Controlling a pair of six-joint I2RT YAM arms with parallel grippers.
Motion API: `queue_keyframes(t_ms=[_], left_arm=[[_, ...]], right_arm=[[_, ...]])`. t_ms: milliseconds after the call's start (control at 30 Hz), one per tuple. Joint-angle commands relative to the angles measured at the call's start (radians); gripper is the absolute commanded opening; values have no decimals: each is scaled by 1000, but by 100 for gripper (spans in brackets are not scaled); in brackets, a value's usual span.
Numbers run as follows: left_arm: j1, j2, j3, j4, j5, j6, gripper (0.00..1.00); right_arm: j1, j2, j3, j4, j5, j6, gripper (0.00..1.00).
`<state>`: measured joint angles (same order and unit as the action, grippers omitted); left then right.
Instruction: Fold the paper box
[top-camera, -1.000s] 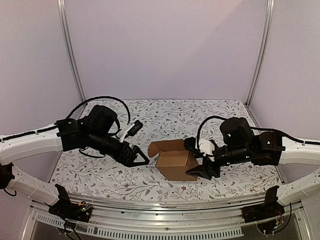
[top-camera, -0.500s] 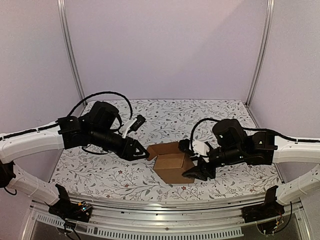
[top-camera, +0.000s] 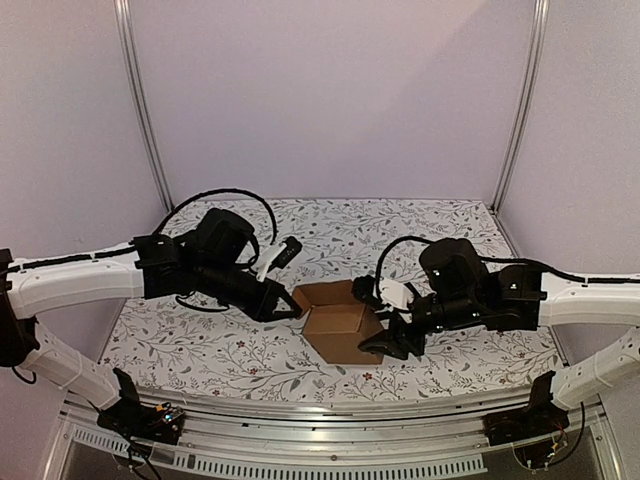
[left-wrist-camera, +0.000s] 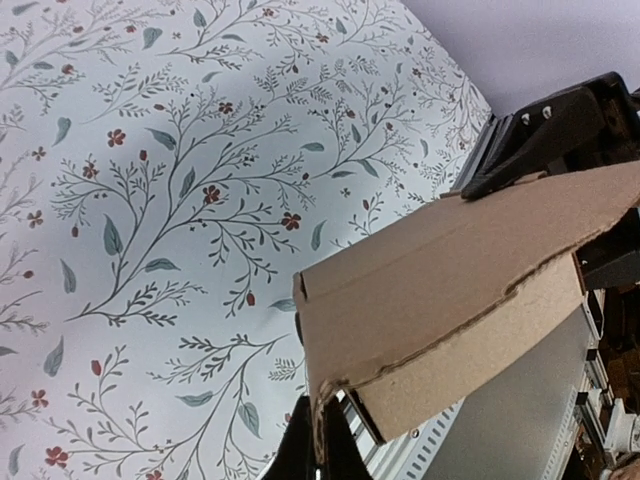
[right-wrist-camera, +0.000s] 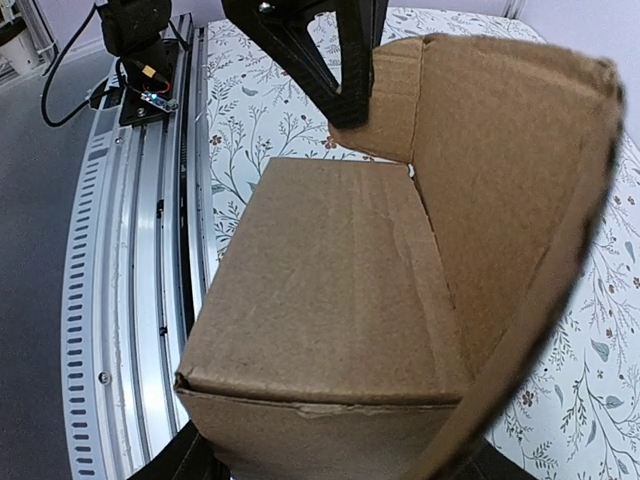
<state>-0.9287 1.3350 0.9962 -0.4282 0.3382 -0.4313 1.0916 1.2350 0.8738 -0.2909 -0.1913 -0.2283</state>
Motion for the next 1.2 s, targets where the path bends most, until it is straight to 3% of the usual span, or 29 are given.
queue_keyframes(t_ms=[0, 667, 1167], left_arm=[[-20, 41, 22, 26, -31, -13, 0], [-22, 185, 81, -26, -214, -12, 0], [-47, 214, 19, -37, -271, -17, 0]], right_arm=[[-4, 54, -40, 167, 35, 12, 38], [-4, 329, -226, 773, 245, 18, 37], [-6, 405, -282, 896, 262, 66, 37]])
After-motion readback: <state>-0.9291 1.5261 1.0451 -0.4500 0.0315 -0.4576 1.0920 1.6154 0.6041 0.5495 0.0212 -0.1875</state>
